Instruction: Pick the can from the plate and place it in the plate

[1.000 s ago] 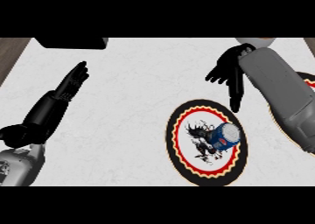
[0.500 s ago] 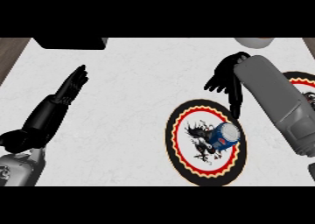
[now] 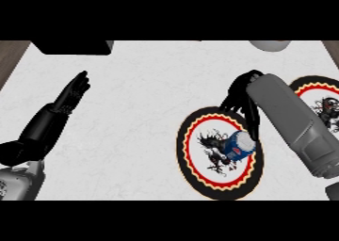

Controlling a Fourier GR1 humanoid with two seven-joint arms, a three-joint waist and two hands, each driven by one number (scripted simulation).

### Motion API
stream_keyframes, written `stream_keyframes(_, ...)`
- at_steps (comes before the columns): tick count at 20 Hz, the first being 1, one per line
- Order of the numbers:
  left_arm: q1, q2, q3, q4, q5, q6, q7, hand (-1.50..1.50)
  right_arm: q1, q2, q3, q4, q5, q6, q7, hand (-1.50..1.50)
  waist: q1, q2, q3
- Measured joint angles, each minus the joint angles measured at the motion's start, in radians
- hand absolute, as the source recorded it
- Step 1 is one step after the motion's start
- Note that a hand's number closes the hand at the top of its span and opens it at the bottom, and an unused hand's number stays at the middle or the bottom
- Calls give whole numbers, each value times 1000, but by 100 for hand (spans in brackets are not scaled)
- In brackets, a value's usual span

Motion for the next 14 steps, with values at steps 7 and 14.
stream_keyframes(7,18,-27,4,-23,-30,-1,21,0,78,18,1,-56,26,19,9,-150,-7,-7,-2)
stream_keyframes(14,24,-33,34,-6,-32,-29,6,0,150,12,11,-160,38,45,25,-150,-11,-19,-7)
